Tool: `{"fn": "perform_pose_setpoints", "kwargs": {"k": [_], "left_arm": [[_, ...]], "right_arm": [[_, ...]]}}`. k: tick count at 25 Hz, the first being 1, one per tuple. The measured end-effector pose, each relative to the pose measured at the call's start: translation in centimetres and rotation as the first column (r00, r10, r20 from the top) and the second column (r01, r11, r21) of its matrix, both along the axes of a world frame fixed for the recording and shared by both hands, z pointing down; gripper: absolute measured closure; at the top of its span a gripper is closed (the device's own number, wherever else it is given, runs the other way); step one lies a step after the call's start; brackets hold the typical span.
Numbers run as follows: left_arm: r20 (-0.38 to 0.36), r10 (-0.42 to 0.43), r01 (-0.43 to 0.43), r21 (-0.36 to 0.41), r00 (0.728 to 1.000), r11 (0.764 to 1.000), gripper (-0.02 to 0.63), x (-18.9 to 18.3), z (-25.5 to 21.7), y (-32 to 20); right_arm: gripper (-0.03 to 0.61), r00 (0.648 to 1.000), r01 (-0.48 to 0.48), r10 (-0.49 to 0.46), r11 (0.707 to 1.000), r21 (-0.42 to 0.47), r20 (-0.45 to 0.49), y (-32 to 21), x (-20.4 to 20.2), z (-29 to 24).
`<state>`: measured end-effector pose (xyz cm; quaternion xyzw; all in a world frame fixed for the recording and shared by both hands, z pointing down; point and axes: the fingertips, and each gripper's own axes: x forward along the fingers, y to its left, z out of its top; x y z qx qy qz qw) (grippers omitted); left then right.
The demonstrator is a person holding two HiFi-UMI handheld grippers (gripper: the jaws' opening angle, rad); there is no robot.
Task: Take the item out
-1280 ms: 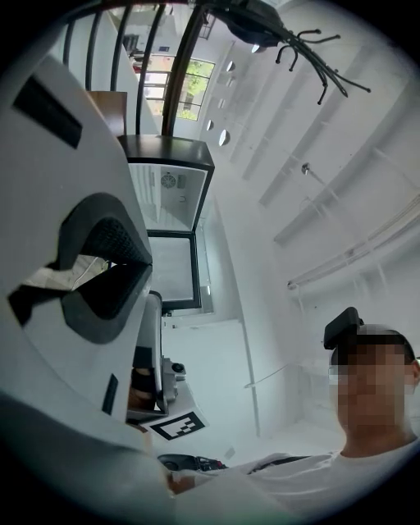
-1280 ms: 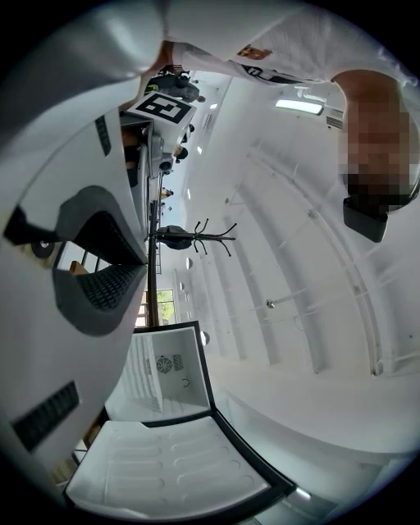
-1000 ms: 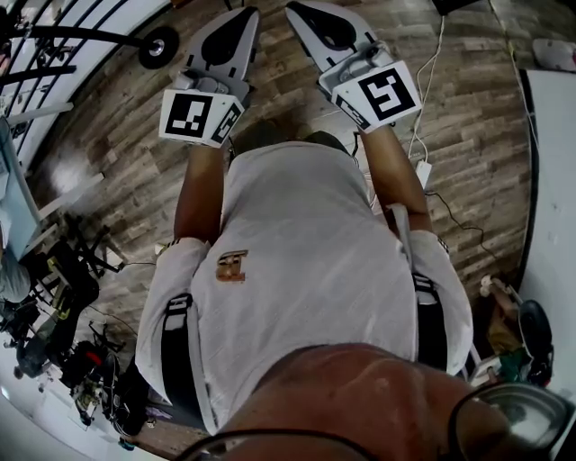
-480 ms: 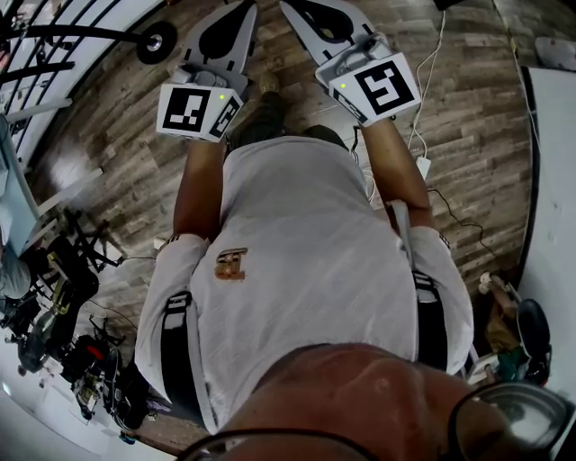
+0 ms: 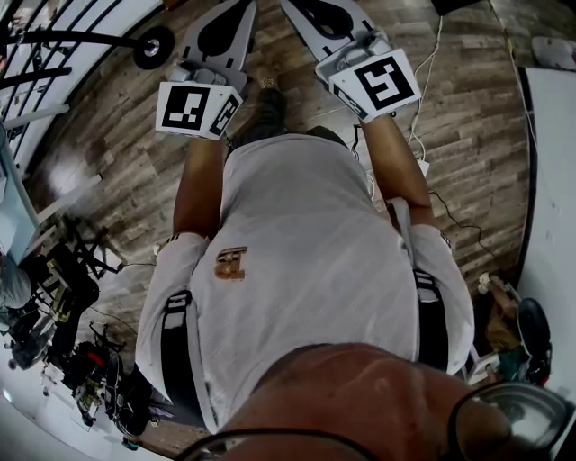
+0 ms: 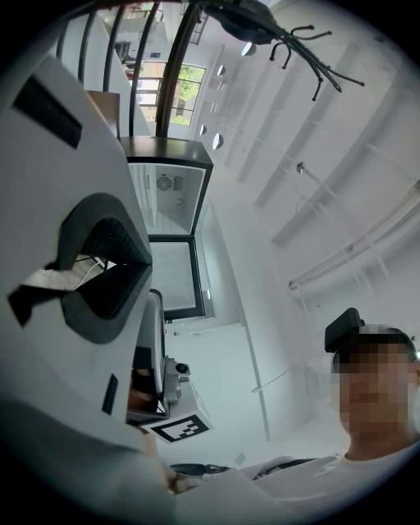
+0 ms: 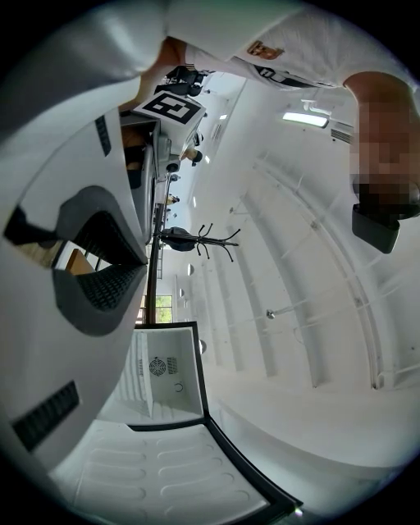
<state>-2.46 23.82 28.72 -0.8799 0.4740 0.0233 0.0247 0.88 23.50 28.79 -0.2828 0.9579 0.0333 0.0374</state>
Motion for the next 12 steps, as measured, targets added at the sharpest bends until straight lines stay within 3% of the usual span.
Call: {"fn": "perform_pose_setpoints", "kwargs": {"k": [12], "left_arm": [[0.001, 0.029, -0.029, 0.025, 1.0, 0.999, 0.595, -2.6, 0.0, -12.1]], "right_arm": [[0.546, 0.999, -0.044, 0.044, 0.999, 0.014, -0.031, -11.8, -2.3, 0.2]]}}
